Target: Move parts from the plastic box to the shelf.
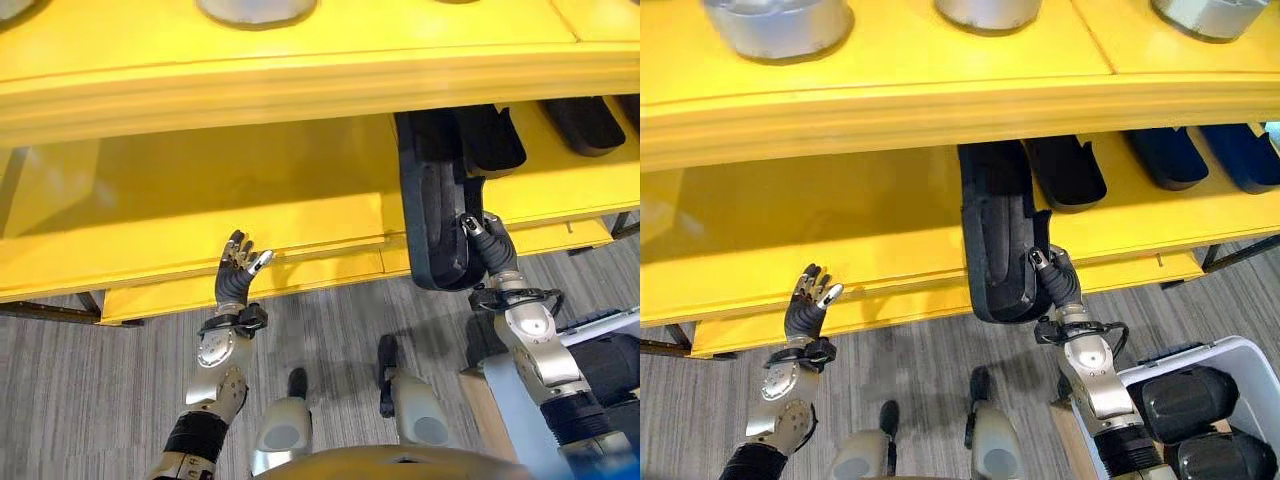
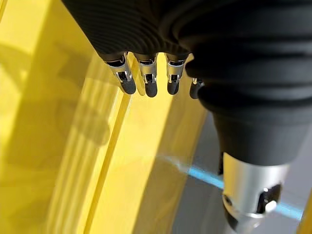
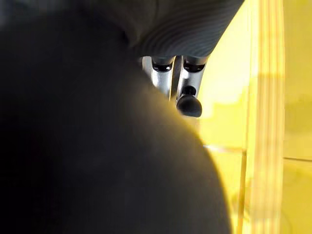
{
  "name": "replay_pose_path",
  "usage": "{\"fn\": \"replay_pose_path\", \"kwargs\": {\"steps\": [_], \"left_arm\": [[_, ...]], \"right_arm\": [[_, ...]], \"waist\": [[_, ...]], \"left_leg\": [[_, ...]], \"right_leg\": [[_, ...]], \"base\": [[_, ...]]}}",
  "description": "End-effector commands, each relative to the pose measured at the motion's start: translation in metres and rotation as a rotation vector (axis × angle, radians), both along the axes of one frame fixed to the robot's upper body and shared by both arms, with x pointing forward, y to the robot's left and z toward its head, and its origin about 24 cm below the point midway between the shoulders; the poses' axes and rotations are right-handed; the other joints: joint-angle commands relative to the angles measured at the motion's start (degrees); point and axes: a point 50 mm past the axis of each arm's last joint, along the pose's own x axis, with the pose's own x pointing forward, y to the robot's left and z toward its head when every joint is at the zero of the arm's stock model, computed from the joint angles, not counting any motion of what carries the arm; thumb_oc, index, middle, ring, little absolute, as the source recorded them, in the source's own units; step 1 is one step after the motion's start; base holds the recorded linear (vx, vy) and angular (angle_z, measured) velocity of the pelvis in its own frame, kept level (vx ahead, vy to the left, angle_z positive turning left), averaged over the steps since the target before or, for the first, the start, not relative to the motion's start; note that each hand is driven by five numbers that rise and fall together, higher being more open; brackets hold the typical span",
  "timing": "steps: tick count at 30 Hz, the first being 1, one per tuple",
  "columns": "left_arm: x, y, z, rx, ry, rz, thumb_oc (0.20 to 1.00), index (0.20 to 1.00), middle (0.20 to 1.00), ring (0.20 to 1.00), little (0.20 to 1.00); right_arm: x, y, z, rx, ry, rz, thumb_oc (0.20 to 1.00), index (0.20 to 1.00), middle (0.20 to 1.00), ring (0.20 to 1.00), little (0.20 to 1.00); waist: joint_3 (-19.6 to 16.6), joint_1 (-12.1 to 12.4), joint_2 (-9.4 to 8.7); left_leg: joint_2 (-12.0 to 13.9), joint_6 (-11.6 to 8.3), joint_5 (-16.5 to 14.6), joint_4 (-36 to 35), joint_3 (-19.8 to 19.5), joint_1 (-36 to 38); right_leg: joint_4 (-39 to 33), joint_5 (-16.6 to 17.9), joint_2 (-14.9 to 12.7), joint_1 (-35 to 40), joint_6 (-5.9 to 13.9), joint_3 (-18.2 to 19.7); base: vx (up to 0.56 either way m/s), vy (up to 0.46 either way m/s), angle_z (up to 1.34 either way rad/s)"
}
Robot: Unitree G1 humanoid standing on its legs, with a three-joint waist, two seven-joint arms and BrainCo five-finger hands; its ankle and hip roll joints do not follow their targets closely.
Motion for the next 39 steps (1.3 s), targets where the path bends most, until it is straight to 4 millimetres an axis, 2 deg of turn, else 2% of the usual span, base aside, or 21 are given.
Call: {"fn": "replay_pose_path", "kwargs": {"steps": [1, 2, 3, 4, 7, 9, 10, 11, 15, 20, 25, 26, 28, 29, 31, 32, 33, 35, 37, 39], "left_arm": [[0.008, -0.001, 0.029, 0.003, -0.145, -0.031, 1.0, 1.0, 1.0, 1.0, 1.0], [0.01, -0.002, 0.031, 0.0, -0.153, -0.041, 1.0, 1.0, 1.0, 1.0, 1.0], [0.01, -0.002, 0.032, 0.001, -0.152, -0.042, 1.0, 1.0, 1.0, 1.0, 1.0], [0.011, -0.003, 0.032, 0.003, -0.152, -0.047, 1.0, 1.0, 1.0, 1.0, 1.0], [0.015, -0.004, 0.033, 0.022, -0.148, -0.035, 1.0, 1.0, 1.0, 1.0, 1.0], [0.014, -0.003, 0.032, 0.007, -0.148, -0.023, 1.0, 1.0, 1.0, 1.0, 1.0], [0.015, -0.003, 0.034, 0.009, -0.156, -0.027, 1.0, 1.0, 1.0, 1.0, 1.0], [0.015, -0.001, 0.037, 0.017, -0.17, -0.035, 1.0, 1.0, 1.0, 1.0, 1.0], [0.017, 0.008, 0.045, 0.067, -0.197, -0.025, 1.0, 1.0, 1.0, 1.0, 1.0], [0.021, 0.011, 0.052, 0.091, -0.215, -0.014, 1.0, 1.0, 1.0, 1.0, 1.0], [0.027, 0.003, 0.062, 0.094, -0.251, -0.043, 1.0, 1.0, 1.0, 1.0, 1.0], [0.028, -0.001, 0.064, 0.089, -0.26, -0.06, 1.0, 1.0, 1.0, 1.0, 1.0], [0.029, -0.003, 0.066, 0.088, -0.264, -0.068, 1.0, 1.0, 1.0, 1.0, 1.0], [0.029, -0.008, 0.07, 0.088, -0.277, -0.094, 1.0, 1.0, 1.0, 1.0, 1.0], [0.029, -0.009, 0.071, 0.092, -0.279, -0.109, 1.0, 1.0, 1.0, 1.0, 1.0], [0.029, -0.009, 0.072, 0.092, -0.281, -0.109, 1.0, 1.0, 1.0, 1.0, 1.0], [0.027, -0.009, 0.073, 0.095, -0.285, -0.12, 1.0, 1.0, 1.0, 1.0, 1.0], [0.026, -0.008, 0.074, 0.103, -0.286, -0.131, 1.0, 1.0, 1.0, 1.0, 1.0], [0.023, -0.007, 0.078, 0.11, -0.299, -0.15, 1.0, 1.0, 1.0, 1.0, 1.0], [0.023, -0.007, 0.079, 0.11, -0.303, -0.155, 1.0, 1.0, 1.0, 1.0, 1.0]], "right_arm": [[-0.002, -0.006, 0.041, 0.018, -0.207, 0.014, 0.2, 0.2, 0.2, 0.2, 0.2], [-0.003, -0.009, 0.042, 0.016, -0.216, 0.0, 0.2, 0.2, 0.2, 0.2, 0.2], [-0.004, -0.011, 0.042, 0.015, -0.217, -0.019, 0.2, 0.2, 0.2, 0.2, 0.2], [-0.005, -0.013, 0.04, 0.012, -0.208, -0.031, 0.2, 0.2, 0.2, 0.2, 0.2], [-0.007, -0.012, 0.036, 0.019, -0.199, -0.052, 0.2, 0.2, 0.2, 0.2, 0.2], [-0.008, -0.008, 0.034, 0.027, -0.187, -0.035, 0.2, 0.2, 0.2, 0.2, 0.2], [-0.008, -0.006, 0.032, 0.04, -0.181, -0.035, 0.2, 0.2, 0.2, 0.2, 0.2], [-0.008, -0.006, 0.032, 0.052, -0.18, -0.038, 0.2, 0.2, 0.2, 0.2, 0.2], [0.0, 0.004, 0.031, 0.078, -0.174, -0.018, 0.2, 0.2, 0.2, 0.2, 0.2], [0.008, 0.012, 0.037, 0.071, -0.188, 0.012, 0.2, 0.2, 0.2, 0.2, 0.2], [0.024, 0.02, 0.059, 0.076, -0.253, 0.028, 0.2, 0.2, 0.2, 0.2, 0.2], [0.032, 0.023, 0.073, 0.084, -0.295, 0.022, 0.2, 0.2, 0.2, 0.2, 0.2], [0.037, 0.026, 0.08, 0.084, -0.317, 0.016, 0.2, 0.2, 0.2, 0.2, 0.2], [0.049, 0.03, 0.098, 0.091, -0.365, -0.003, 0.2, 0.2, 0.2, 0.2, 0.2], [0.056, 0.029, 0.121, 0.078, -0.429, -0.015, 0.2, 0.2, 0.2, 0.2, 0.2], [0.056, 0.029, 0.121, 0.077, -0.43, -0.015, 0.2, 0.2, 0.2, 0.2, 0.2], [0.062, 0.029, 0.143, 0.062, -0.49, -0.035, 0.2, 0.2, 0.2, 0.2, 0.2], [0.068, 0.029, 0.162, 0.061, -0.527, -0.047, 0.2, 0.2, 0.2, 0.2, 0.2], [0.076, 0.027, 0.2, 0.036, -0.603, -0.058, 0.2, 0.2, 0.2, 0.2, 0.2], [0.078, 0.027, 0.208, 0.028, -0.615, -0.064, 0.2, 0.2, 0.2, 0.2, 0.2]], "waist": [[-1.5, -0.1, -1.48], [-0.8, -0.1, -1.66], [-0.9, -0.7, -1.35], [-1.2, -1.0, -1.23], [-1.3, -1.2, 0.64], [-1.7, -0.7, 1.3], [-1.8, -0.6, 1.34], [-1.8, -0.4, 1.17], [-1.8, 1.0, -0.05], [-1.7, 1.8, -1.41], [-0.6, 2.9, -2.22], [-0.1, 3.4, -2.24], [0.2, 3.7, -2.23], [0.9, 4.8, -2.0], [1.7, 5.3, -1.7], [1.6, 5.3, -1.73], [2.4, 5.8, -1.53], [3.2, 6.2, -1.35], [4.8, 6.5, -0.89], [5.1, 6.6, -0.73]], "left_leg": [[0.4, -1.91, 2.1, 12.1, -1.6, -5.0], [2.4, -1.85, 4.9, 11.9, 1.0, -7.3], [7.2, -1.95, 6.8, 7.3, 4.9, -6.9], [9.6, -2.02, 8.6, 3.0, 7.1, -6.6], [14.1, -3.65, 15.1, -5.3, 11.7, -7.0], [12.5, -3.36, 12.0, -4.6, 9.1, -5.8], [11.6, -3.5, 10.3, -1.6, 11.7, -6.8], [11.3, -3.37, 9.7, 0.0, 12.5, -7.2], [9.6, -2.18, 6.8, 2.5, 14.8, -7.3], [8.8, -1.56, 4.8, 5.4, 14.7, -9.4], [8.9, -1.73, 4.2, 8.0, 13.4, -13.3], [8.9, -1.82, 4.3, 8.2, 12.8, -14.7], [9.0, -1.91, 4.4, 8.4, 12.4, -15.5], [8.9, -2.06, 4.6, 8.5, 12.1, -17.0], [9.1, -2.21, 4.4, 9.0, 11.8, -17.8], [9.0, -2.14, 4.7, 8.8, 11.8, -18.0], [9.4, -2.34, 4.4, 9.5, 11.7, -18.9], [9.6, -2.45, 4.4, 10.0, 11.5, -19.8], [10.2, -2.47, 4.3, 11.1, 11.5, -21.2], [10.3, -2.53, 4.3, 11.3, 11.5, -21.5]], "right_leg": [[1.2, -1.6, -3.9, 3.8, 2.42, 0.4], [1.3, -2.2, -4.8, 4.5, 2.12, -1.5], [1.3, -3.1, -5.4, 5.2, 2.53, -3.1], [1.0, -3.1, -6.0, 5.5, 2.89, -3.6], [2.0, -4.0, -7.5, 5.9, 4.34, -5.5], [3.0, -4.1, -8.7, 5.6, 5.17, -4.6], [2.6, -3.1, -10.9, 6.9, 6.12, -5.2], [2.7, -2.8, -11.9, 7.2, 6.41, -5.4], [1.4, -0.4, -14.4, 7.8, 7.65, -4.4], [0.5, 0.0, -15.5, 8.7, 8.25, -5.5], [0.1, 0.3, -15.5, 7.9, 8.3, -7.1], [0.0, 0.2, -15.3, 7.3, 8.23, -7.5], [-0.1, 0.2, -15.3, 6.9, 8.13, -7.7], [0.2, 0.0, -15.2, 5.8, 8.05, -8.3], [0.6, -0.2, -15.1, 5.0, 7.93, -8.3], [0.5, 0.0, -15.1, 4.8, 7.91, -8.3], [1.1, -0.4, -15.1, 3.8, 7.82, -8.2], [2.3, -0.6, -15.1, 2.2, 7.64, -7.8], [4.9, -1.0, -15.1, -0.8, 7.28, -6.9], [5.5, -1.1, -15.1, -1.3, 7.24, -6.8]], "base": [[-0.03, -0.111, 0.15], [-0.01, -0.105, 0.27], [0.01, 0.021, 0.76], [0.06, 0.1, 1.12], [0.09, 0.184, 1.03], [0.14, 0.265, 0.1], [0.16, 0.286, -0.25], [0.16, 0.264, -0.34], [0.11, 0.173, -0.33], [0.06, 0.069, -0.06], [0.01, -0.015, 0.14], [-0.01, -0.024, 0.2], [-0.03, -0.036, 0.06], [-0.05, -0.042, -0.02], [-0.03, -0.026, 0.04], [-0.05, -0.02, 0.13], [-0.07, -0.008, 0.15], [-0.08, 0.0, 0.04], [-0.1, 0.01, -0.07], [-0.05, 0.004, -0.08]]}}
